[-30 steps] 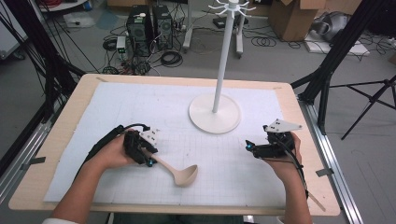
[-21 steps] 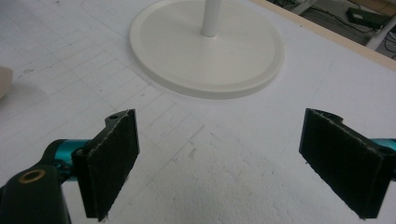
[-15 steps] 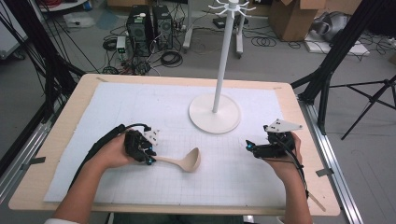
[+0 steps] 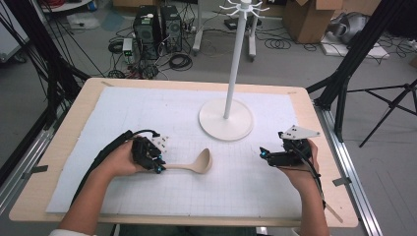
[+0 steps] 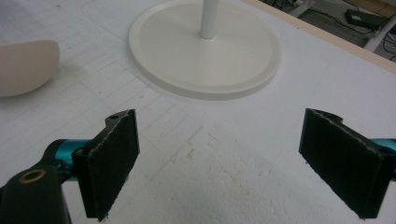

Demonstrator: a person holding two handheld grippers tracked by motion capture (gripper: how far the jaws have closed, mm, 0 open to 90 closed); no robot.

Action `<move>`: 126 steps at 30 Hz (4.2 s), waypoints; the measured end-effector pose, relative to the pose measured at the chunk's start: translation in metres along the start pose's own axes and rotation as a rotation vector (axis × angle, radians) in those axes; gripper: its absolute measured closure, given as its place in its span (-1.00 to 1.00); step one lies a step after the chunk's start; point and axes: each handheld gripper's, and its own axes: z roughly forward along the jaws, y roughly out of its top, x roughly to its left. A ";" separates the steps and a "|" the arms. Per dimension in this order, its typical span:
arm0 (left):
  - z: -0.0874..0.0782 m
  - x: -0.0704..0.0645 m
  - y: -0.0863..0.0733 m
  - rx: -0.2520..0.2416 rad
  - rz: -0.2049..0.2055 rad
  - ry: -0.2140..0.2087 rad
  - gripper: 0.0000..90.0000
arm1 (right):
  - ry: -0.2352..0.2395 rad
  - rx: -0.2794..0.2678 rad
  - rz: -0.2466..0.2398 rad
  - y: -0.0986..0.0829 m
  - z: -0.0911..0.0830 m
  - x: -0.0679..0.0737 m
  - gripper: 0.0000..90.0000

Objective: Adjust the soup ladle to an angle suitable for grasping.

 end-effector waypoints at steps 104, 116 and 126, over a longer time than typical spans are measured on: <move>-0.040 -0.009 0.059 -0.406 -0.089 0.139 -0.32 | 0.004 -0.013 -0.008 0.002 -0.007 -0.003 -0.75; -0.063 -0.030 -0.005 -0.544 -0.141 0.237 -0.54 | 0.016 -0.018 -0.005 0.003 -0.007 -0.001 -0.75; -0.072 -0.032 -0.049 -0.608 -0.218 0.284 -0.68 | 0.021 -0.013 -0.016 0.004 -0.006 0.000 -0.75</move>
